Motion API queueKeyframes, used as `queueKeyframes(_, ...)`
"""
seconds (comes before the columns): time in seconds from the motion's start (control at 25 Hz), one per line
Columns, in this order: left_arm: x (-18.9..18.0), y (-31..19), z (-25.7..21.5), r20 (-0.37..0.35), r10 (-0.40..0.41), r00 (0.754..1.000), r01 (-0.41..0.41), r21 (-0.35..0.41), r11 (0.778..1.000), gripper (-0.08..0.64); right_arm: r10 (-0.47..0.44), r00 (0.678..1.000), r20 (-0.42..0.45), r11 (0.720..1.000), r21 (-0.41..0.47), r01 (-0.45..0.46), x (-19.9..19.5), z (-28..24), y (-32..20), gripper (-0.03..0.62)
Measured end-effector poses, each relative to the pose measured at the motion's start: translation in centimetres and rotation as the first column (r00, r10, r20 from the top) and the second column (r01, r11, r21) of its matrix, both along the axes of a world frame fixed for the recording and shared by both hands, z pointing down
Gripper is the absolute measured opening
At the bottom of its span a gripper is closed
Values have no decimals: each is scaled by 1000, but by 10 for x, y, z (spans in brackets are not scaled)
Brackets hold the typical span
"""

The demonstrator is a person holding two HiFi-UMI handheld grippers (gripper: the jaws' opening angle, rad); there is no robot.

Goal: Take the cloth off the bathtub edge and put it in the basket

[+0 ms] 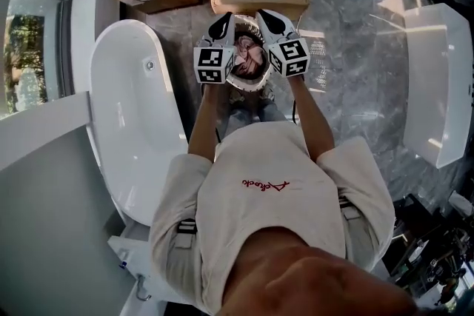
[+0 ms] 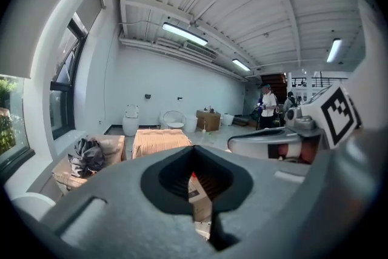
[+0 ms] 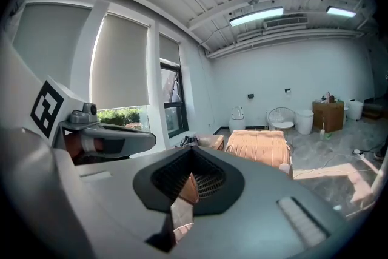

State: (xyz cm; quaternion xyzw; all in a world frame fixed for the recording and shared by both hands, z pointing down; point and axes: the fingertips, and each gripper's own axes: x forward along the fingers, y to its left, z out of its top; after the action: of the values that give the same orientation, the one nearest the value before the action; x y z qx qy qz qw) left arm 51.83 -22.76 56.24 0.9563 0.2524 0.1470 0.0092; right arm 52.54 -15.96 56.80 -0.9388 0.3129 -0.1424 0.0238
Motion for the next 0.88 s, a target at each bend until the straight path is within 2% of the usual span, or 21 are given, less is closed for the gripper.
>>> queueKeyframes(0.4,20,11,-71,-135,34,990,-33,10,999,0,38,989,-145,999,17,-36,21,-73,18,6)
queueKeyframes(0.88,33,8,-138,-243,44,969,-41,16,999,0,53,965,-257,998,42,-44,28,-136,20,6)
